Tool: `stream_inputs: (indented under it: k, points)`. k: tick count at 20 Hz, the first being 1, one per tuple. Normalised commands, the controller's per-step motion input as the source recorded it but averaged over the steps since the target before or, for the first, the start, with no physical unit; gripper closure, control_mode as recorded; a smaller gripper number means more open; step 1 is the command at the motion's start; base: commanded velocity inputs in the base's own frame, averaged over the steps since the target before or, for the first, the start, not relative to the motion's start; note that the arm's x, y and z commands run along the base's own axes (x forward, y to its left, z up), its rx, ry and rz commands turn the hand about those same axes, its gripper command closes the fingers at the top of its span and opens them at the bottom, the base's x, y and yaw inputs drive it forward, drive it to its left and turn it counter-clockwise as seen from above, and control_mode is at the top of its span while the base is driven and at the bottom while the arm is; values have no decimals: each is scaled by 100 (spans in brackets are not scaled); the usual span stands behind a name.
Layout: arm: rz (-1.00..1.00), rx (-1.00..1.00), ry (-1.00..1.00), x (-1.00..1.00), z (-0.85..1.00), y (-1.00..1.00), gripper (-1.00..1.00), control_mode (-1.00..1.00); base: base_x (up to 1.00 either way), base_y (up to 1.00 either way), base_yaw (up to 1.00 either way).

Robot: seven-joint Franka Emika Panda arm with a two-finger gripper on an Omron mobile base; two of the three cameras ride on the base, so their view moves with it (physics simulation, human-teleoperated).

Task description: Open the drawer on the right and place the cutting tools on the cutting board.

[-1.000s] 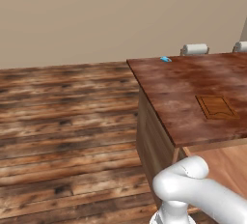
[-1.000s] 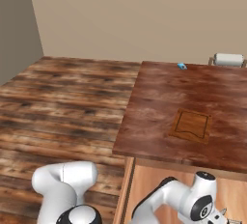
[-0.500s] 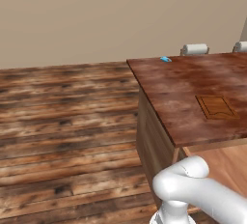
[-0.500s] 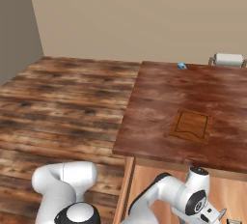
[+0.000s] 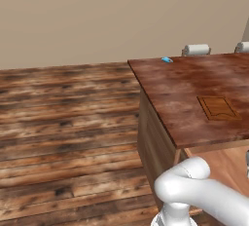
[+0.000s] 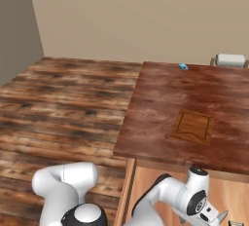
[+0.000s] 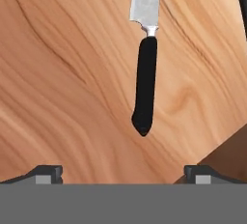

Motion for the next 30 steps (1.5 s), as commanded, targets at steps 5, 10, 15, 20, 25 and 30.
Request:
stream_inputs:
  k: [5, 10, 15, 20, 25, 30]
  points:
    - [0, 0, 0, 14, -29, -7, -100, -100, 0, 0, 0]
    - [0, 0, 0, 4, -20, -24, -100, -100, 0, 0, 0]
    - [0, -1, -1, 0, -18, -36, -100, -100, 0, 0, 0]
    - [0, -1, -1, 0, -17, -28, -100, -100, 0, 0, 0]
    - [0, 0, 0, 0, -26, -7, -100, -100, 0, 0, 0]
    - [0, 0, 0, 0, -35, 0, -100, -100, 0, 0, 0]
